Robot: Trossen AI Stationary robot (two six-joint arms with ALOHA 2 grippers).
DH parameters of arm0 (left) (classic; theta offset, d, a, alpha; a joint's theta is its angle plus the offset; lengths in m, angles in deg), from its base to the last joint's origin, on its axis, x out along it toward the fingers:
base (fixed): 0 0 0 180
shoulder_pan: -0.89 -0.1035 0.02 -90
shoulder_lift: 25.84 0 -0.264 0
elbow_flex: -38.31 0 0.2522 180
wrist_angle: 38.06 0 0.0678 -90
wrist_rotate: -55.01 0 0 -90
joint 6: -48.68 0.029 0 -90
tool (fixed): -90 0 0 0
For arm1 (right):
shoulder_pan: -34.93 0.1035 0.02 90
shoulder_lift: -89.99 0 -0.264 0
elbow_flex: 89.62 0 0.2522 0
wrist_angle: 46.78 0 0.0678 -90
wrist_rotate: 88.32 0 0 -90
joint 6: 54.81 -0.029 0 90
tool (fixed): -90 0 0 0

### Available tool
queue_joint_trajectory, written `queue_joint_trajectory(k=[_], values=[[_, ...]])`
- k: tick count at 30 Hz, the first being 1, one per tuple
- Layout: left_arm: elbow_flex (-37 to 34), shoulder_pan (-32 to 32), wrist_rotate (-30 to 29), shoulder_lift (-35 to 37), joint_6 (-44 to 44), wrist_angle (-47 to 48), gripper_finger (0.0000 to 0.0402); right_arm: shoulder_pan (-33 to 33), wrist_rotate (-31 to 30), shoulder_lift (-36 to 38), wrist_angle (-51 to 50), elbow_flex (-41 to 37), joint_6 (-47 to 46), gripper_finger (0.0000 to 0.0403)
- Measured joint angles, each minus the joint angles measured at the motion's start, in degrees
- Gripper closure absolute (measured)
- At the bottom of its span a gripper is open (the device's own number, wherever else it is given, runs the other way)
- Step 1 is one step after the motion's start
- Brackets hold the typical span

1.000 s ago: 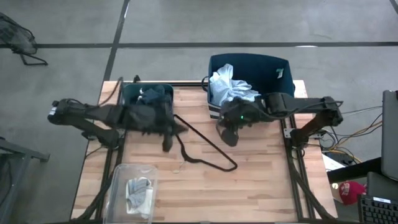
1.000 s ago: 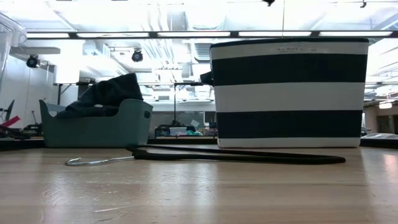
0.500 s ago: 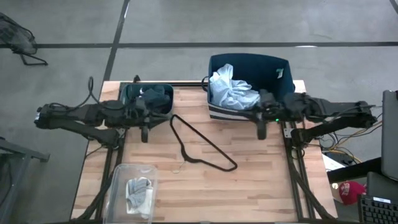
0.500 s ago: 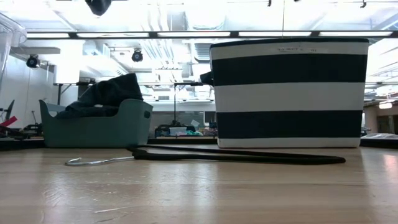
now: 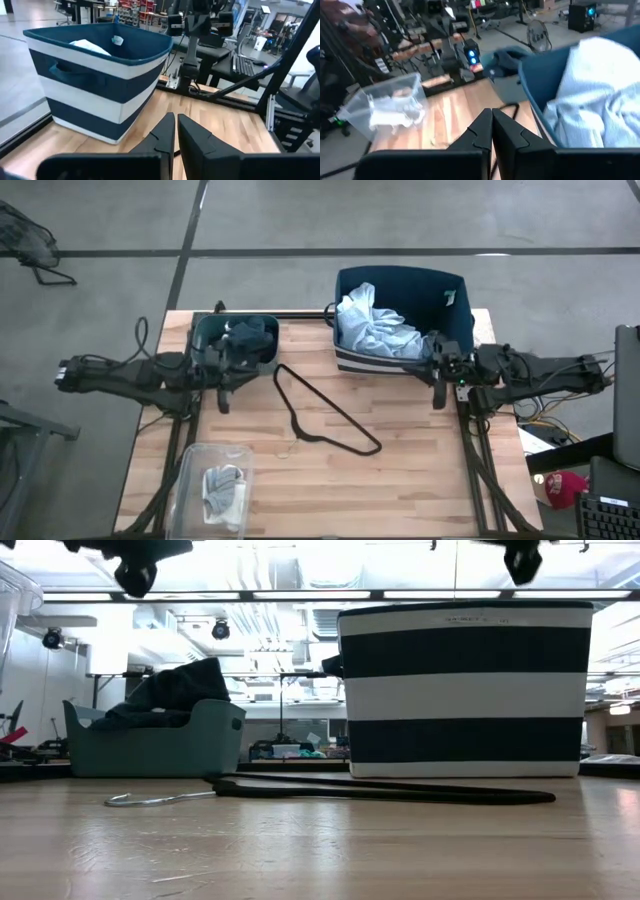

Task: Pick & Place Cloths
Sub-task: Return to Home Position

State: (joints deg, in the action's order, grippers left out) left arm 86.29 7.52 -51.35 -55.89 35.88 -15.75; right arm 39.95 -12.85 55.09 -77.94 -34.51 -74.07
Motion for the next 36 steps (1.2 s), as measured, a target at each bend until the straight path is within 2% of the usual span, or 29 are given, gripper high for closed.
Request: queue_joint_trajectory(k=[8,12,20,22,24,28,32,36], values=[[-6.6,0.0,0.4,9.9,1.0,-0.5,0.0372,0.0,0.3,6.8,4.4,-9.1,0.7,0.0394],[-8.8,0.0,0.4,14.5,2.3,-0.3,0.0372,0.0,4.7,10.3,6.9,-12.1,4.3,0.0394],[-11.8,0.0,-0.2,22.2,4.1,0.0,0.0371,0.0,8.3,16.8,13.8,-18.8,5.5,0.0394],[-12.1,0.0,-0.3,23.5,4.1,-0.1,0.0371,0.0,11.9,17.9,17.2,-20.2,6.8,0.0394],[-12.4,0.0,-0.3,24.4,4.1,0.3,0.0371,0.5,18.8,17.9,22.4,-20.9,10.4,0.0394],[-12.9,0.0,-0.4,25.9,4.1,0.0,0.0371,0.5,21.3,18.0,25.0,-19.8,12.2,0.0394],[-13.0,0.0,-1.0,26.4,4.1,0.5,0.0371,1.2,30.6,16.7,23.2,-19.0,7.0,0.0394],[-13.0,0.0,-1.6,26.4,4.1,2.0,0.0371,2.9,32.0,13.9,24.5,-21.4,3.4,0.0394]])
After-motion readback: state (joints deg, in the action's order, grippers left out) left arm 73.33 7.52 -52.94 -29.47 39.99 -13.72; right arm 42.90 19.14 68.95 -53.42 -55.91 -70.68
